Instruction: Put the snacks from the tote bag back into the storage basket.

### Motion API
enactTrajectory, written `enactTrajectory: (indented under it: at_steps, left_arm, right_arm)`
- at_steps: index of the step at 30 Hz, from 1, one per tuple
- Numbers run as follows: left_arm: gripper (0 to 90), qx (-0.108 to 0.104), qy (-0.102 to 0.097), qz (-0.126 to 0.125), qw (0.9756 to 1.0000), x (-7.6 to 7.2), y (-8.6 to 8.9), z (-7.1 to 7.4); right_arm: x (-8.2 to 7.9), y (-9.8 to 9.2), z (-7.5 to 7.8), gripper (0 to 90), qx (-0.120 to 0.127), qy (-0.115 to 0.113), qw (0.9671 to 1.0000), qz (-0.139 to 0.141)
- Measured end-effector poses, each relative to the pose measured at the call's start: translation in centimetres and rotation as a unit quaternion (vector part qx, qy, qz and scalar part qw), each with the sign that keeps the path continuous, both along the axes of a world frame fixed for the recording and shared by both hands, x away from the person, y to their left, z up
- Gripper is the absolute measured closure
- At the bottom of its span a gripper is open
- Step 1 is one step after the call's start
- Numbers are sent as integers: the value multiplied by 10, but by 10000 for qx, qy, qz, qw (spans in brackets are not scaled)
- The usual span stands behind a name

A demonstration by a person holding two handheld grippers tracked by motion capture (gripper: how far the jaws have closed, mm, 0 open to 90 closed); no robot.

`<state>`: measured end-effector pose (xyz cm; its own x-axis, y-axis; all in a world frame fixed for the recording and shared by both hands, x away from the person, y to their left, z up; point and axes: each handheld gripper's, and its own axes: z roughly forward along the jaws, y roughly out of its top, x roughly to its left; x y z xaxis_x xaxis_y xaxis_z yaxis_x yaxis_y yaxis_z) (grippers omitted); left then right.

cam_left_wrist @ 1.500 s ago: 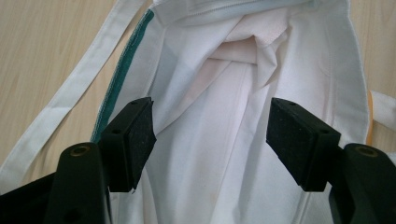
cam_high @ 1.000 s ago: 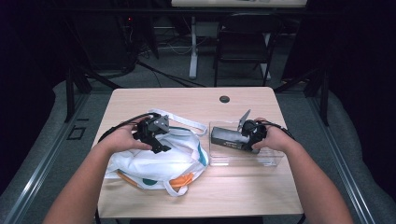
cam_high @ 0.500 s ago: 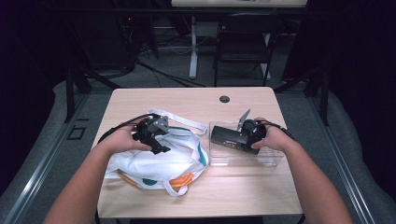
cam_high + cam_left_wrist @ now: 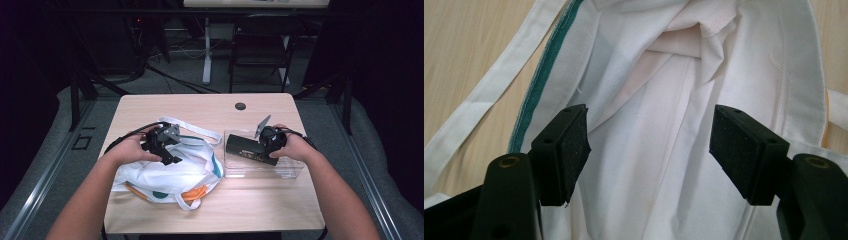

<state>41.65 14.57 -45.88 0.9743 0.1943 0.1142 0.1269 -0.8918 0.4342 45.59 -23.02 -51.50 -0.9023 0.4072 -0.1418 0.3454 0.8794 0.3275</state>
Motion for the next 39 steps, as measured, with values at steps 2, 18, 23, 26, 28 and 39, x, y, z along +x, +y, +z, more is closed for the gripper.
enactTrajectory:
  at_steps: [2, 18, 23, 26, 28, 39]
  left_arm:
    - [320, -6, -9, 0, 10000, 0, 0, 0]
    - [320, 1, -17, 25, 10000, 2, 2, 0]
    - [321, -20, -17, 15, 10000, 1, 2, 1]
    - [320, -28, -15, 27, 10000, 1, 2, 1]
    - [321, -24, -14, 29, 10000, 0, 2, 0]
    - [320, -31, -8, 17, 10000, 1, -1, 0]
  right_arm:
    - [-1, -1, 3, 368, 11, -53, 10000, -10]
    - [-14, -2, 25, 363, 133, -217, 9994, -228]
    - [-19, -10, 26, 363, 107, -142, 9990, -408]
    - [-22, -17, 26, 368, 35, -102, 9989, -458]
    - [-24, -21, 26, 373, 69, -99, 9985, -535]
    - [-37, -41, 25, 438, -29, -70, 9970, -772]
